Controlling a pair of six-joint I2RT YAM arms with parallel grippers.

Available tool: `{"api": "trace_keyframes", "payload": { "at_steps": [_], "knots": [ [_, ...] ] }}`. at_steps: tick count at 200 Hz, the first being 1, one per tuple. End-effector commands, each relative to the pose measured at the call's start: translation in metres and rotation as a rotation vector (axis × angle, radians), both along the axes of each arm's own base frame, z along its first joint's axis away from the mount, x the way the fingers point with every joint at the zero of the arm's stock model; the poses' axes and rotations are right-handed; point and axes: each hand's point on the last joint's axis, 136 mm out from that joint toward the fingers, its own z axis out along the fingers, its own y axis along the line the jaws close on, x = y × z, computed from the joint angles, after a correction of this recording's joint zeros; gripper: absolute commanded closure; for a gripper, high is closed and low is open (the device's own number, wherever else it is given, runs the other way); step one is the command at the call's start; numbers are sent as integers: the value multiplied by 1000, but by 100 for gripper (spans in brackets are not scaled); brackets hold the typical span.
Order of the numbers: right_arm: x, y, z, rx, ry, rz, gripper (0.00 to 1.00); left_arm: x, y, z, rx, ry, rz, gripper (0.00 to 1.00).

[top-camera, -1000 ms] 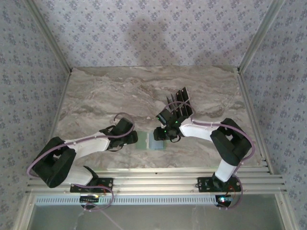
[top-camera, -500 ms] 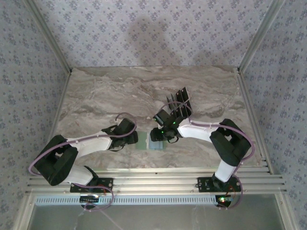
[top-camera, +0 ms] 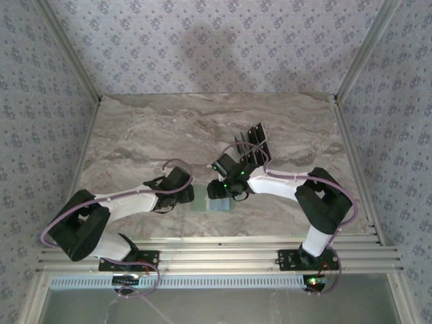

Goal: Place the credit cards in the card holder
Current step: Flip over the card slot in the card holder.

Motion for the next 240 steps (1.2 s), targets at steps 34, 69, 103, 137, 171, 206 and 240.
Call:
{"api": "trace_keyframes", "payload": {
  "at_steps": [34, 69, 103, 137, 171, 206, 240],
  "knots": [
    [-1, 36, 22, 74, 4, 40, 51, -10, -7, -13, -35, 42, -23, 31],
    [-4, 53, 23, 83, 8, 64, 51, -11, 12, -7, 7, 11, 44, 31],
    [-4, 74, 28, 99, 4, 92, 51, -15, 36, 0, 61, -15, 134, 31],
    [-1, 62, 39, 85, -19, 67, 51, -15, 40, 8, 39, -55, 152, 30],
    [4, 14, 29, 19, -21, 8, 50, -6, 22, 26, -38, -115, 82, 29],
    [10, -21, 15, -32, -14, -38, 48, 1, 1, 40, -107, -140, 14, 29],
    [14, -28, 4, -40, 2, -49, 48, 2, -16, 40, -136, -130, -43, 28]
  ]
}}
